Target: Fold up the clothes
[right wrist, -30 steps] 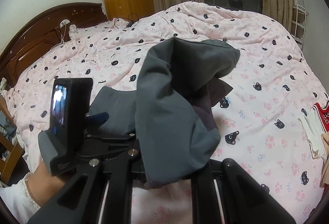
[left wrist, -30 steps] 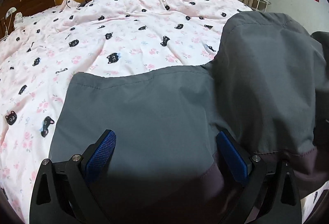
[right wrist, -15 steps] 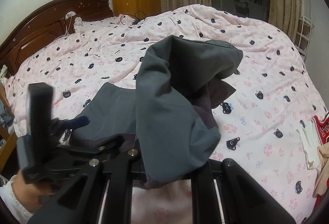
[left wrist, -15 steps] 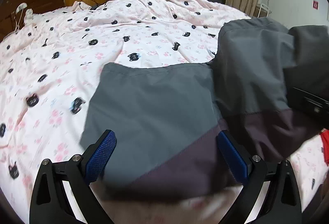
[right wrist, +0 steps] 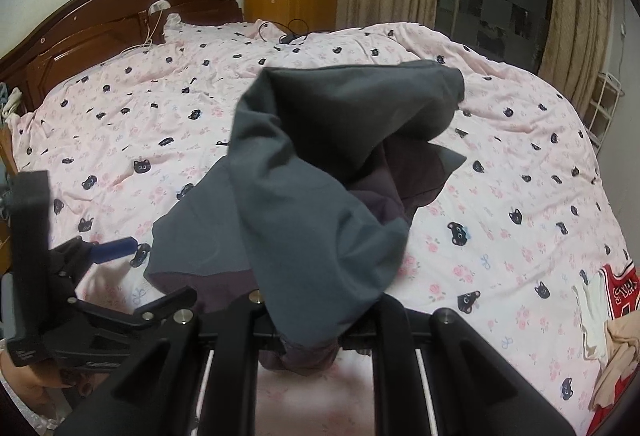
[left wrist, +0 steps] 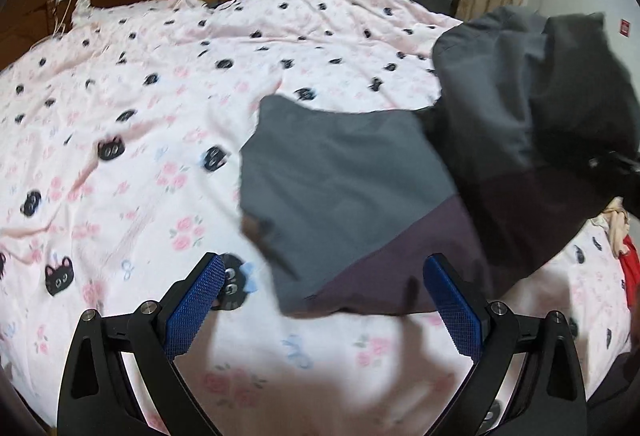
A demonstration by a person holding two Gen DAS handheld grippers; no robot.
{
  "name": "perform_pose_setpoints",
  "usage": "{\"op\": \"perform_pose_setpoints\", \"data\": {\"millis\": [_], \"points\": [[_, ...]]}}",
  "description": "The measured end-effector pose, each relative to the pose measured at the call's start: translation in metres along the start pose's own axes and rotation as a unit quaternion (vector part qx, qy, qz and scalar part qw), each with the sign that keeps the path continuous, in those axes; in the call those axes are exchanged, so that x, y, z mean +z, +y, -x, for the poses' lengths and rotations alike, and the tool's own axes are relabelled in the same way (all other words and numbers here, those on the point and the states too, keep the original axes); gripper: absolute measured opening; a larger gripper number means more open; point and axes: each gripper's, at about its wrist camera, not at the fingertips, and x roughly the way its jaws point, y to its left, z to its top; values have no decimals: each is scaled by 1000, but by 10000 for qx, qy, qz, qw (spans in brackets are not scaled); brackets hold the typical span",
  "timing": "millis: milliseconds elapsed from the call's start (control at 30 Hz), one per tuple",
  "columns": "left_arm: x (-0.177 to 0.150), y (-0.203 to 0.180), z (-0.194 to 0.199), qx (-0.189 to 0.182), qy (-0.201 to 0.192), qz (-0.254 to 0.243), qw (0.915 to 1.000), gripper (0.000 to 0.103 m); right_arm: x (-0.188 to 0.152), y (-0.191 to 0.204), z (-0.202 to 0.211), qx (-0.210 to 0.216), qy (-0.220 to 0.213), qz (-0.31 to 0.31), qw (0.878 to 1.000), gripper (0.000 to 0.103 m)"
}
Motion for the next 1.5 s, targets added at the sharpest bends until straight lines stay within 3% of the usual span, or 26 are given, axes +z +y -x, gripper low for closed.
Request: {"op": "perform_pose_setpoints", "data": {"millis": [467, 1067, 1400, 1500], "points": [[-6, 49, 6, -34, -87, 660, 9978, 99, 12, 45, -29, 232, 216, 395, 9987, 14], [-14, 74, 20, 23, -131, 971, 9952, 98, 4, 99, -88, 296, 885, 963, 9910, 18], [-14, 94, 32, -7, -354, 1283, 9911, 98, -7, 120, -89, 117, 853, 1478, 9853, 44], [-13, 97, 36, 5, -475, 1371, 9894, 98, -7, 119, -75, 343, 714, 1479, 9858, 66]]}}
